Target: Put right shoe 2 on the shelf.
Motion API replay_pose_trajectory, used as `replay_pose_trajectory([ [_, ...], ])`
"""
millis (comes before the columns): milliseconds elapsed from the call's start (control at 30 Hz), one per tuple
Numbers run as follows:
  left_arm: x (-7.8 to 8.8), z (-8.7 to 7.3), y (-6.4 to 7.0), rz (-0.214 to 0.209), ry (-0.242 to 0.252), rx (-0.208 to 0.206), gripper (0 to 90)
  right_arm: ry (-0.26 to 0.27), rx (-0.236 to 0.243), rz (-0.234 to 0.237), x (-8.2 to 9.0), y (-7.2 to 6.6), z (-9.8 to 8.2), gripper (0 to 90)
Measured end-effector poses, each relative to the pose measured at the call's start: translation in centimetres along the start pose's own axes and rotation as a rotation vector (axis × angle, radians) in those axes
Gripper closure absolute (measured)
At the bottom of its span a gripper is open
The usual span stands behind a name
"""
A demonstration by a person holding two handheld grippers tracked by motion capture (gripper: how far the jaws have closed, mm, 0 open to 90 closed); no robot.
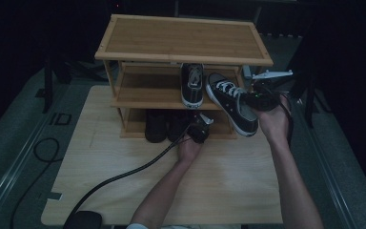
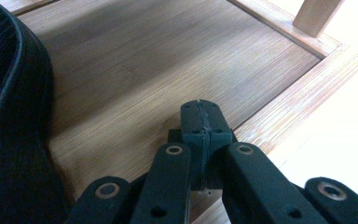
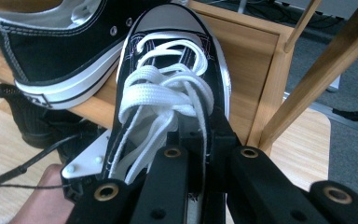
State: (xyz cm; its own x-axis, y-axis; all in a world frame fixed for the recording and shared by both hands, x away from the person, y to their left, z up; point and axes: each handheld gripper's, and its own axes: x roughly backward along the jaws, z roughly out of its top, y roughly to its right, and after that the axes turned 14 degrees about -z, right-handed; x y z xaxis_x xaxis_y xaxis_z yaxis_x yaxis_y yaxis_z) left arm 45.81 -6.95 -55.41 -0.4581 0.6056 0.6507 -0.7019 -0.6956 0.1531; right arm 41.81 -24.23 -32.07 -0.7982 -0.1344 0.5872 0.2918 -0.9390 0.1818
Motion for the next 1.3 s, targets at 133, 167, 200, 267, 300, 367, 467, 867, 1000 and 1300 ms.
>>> replay_pose_trajectory([
  [133, 0.0, 0.0, 0.0, -0.001, 0.001, -0.001, 90.0, 0.0, -0.007, -0.002, -0.2, -0.1, 0.2, 88.0],
  [167, 0.0, 0.0, 0.0, 0.0, 0.0, -0.002, 90.0, -0.001, -0.008, -0.002, -0.4, -0.2, 0.4, 88.0],
  [200, 0.0, 0.0, 0.0, -0.001, 0.001, -0.001, 90.0, -0.002, -0.012, -0.004, -0.5, -0.3, 0.4, 88.0],
  [267, 0.0, 0.0, 0.0, -0.001, 0.001, -0.001, 90.0, -0.001, -0.024, -0.003, -0.6, -0.4, 0.5, 88.0],
  [300, 0.0, 0.0, 0.0, -0.001, 0.001, -0.001, 90.0, 0.0, -0.031, -0.004, -0.8, -0.4, 0.6, 88.0],
  [367, 0.0, 0.0, 0.0, 0.0, 0.001, -0.001, 90.0, -0.002, -0.047, -0.006, -0.9, -0.4, 0.6, 88.0],
  [467, 0.0, 0.0, 0.0, -0.001, 0.001, -0.001, 90.0, -0.005, -0.073, -0.012, -1.2, -0.5, 0.8, 88.0],
  [867, 0.0, 0.0, 0.0, -0.001, 0.0, 0.0, 90.0, 0.014, -0.115, -0.035, -1.7, -0.9, 1.6, 88.0],
  [1000, 0.0, 0.0, 0.0, -0.002, 0.001, 0.001, 90.0, 0.009, -0.122, -0.04, -2.1, -1.2, 1.6, 87.9],
  [1300, 0.0, 0.0, 0.0, 0.0, 0.0, 0.0, 90.0, 0.011, -0.144, -0.007, -2.6, -0.6, 0.9, 84.4],
])
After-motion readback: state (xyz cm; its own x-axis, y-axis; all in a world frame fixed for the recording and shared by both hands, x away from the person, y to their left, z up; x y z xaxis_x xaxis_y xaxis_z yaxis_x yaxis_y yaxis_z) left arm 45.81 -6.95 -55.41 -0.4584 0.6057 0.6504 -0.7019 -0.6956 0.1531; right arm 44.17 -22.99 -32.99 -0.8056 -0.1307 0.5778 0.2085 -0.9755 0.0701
